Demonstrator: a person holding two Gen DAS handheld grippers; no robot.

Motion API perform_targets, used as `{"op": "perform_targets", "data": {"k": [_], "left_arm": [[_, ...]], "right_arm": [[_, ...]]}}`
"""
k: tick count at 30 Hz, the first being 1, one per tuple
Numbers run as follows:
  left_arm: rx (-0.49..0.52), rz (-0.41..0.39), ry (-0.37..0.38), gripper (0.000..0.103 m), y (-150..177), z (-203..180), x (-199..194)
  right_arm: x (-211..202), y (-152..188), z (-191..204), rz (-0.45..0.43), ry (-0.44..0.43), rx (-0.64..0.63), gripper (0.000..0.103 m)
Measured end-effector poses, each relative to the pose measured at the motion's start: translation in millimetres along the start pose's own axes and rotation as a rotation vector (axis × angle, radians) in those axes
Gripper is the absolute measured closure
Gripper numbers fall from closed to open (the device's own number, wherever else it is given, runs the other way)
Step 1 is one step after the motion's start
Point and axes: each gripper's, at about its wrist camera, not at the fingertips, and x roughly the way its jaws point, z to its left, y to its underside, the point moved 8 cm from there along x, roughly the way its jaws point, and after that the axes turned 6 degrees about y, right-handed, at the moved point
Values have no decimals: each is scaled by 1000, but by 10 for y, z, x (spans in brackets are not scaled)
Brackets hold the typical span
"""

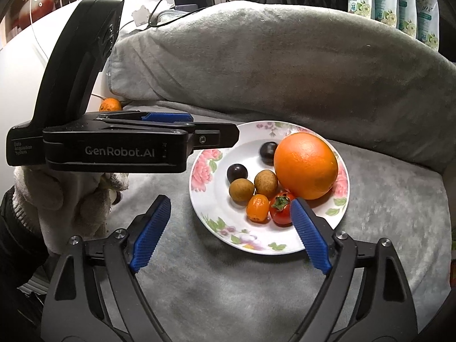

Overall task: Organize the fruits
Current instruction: 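Carry the brown fruit to the plate with the right tool while the left tool carries the plum there, then move the right tool to the last dark plum while the left tool moves to the tangerine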

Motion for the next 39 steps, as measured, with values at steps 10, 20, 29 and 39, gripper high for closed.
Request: {"op": "perform_targets", "data": {"k": [10,20,29,39], "left_arm": [[19,-39,-25,26,-18,-29,-176],[37,-81,-39,26,-38,-37,-367],[21,-122,-56,26,-6,90,-596],[-12,-153,-84,26,42,326,-813]], "right_arm": [[-41,-28,29,-6,5,9,15],[-119,-63,163,-18,15,-14,15],[-164,-122,367,-46,2,-42,15],[-127,-162,637,-43,-36,-77,15]]}}
